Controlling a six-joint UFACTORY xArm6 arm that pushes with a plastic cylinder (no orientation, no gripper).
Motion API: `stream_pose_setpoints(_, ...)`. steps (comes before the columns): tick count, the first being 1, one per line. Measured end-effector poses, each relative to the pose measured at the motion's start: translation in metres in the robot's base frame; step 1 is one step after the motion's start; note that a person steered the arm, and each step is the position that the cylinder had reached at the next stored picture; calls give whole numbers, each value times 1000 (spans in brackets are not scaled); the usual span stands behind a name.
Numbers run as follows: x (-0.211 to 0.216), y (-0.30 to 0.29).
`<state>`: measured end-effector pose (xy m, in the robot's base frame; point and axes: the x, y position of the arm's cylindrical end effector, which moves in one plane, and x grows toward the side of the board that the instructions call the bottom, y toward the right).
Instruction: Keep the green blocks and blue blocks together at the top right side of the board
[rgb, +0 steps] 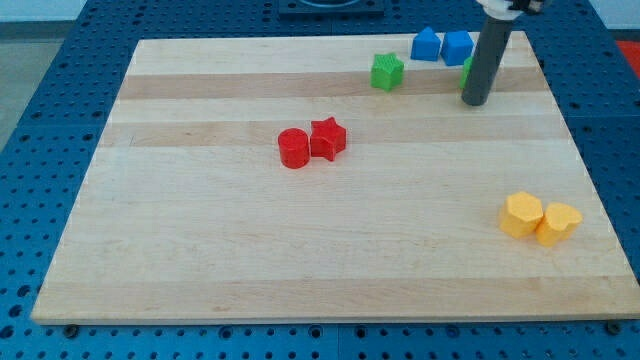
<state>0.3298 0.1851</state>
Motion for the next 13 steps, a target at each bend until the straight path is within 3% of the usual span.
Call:
stream_pose_setpoints(2,-27,1)
stream_pose_setpoints(5,2,34)
stream_pose_setpoints(6,-14,39)
stream_pose_setpoints(8,-37,39)
stream_pose_setpoints(10,-17,23)
stream_pose_setpoints(13,-47,21)
